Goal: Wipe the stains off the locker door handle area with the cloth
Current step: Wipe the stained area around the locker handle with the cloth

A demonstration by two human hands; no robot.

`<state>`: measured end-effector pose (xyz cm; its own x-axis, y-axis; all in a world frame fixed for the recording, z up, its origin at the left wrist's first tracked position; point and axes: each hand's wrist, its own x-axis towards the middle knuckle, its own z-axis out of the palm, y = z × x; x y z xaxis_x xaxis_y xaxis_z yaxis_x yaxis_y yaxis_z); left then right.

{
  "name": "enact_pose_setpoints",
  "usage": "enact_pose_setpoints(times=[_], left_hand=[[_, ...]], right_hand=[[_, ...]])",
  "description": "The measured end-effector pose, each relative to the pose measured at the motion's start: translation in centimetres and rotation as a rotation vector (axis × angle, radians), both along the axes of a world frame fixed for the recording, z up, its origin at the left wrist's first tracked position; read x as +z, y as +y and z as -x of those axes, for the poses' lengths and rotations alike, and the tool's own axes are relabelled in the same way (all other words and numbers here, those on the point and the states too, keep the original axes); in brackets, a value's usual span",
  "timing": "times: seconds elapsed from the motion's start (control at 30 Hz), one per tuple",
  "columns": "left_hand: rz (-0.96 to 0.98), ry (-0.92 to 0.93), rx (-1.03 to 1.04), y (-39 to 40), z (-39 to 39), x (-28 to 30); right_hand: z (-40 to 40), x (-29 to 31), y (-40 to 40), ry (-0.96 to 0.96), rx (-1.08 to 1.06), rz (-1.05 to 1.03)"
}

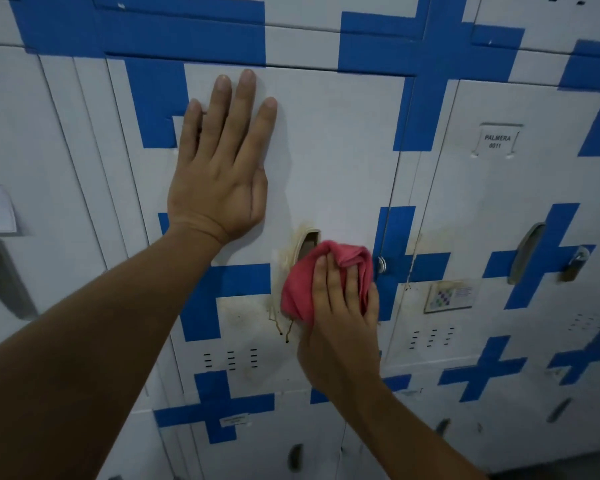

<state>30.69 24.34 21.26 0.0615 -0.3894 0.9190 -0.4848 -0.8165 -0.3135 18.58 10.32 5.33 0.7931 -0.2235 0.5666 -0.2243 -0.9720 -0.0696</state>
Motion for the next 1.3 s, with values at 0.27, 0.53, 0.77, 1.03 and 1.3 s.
enact_pose_setpoints(times=[0.27, 0.53, 0.77, 1.03, 1.3], left_hand=[[0.008, 0.003, 0.005, -0.1, 0.1, 0.0], [0.045, 0.06, -0.021, -0.4, 0.6, -0.2], [0.255, 0.359, -0.055, 1.9, 2.4, -10.5], [0.239, 0.202, 0.029, 1.9, -0.7, -13.5], [0.231, 0.111, 0.038, 1.9, -1.2, -14.0]], right_hand=[[0.6, 2.8, -1.1, -0.05, 0.043, 0.064], [-0.8, 5.0, 0.3, -0.133, 0.01, -0.065], [0.8, -4.5, 0.3, 0.054, -0.003, -0.026], [0.2, 3.8, -1.6, -0.168, -0.014, -0.019], [-0.3, 0.0, -1.0, -0.146, -0.083, -0.092]])
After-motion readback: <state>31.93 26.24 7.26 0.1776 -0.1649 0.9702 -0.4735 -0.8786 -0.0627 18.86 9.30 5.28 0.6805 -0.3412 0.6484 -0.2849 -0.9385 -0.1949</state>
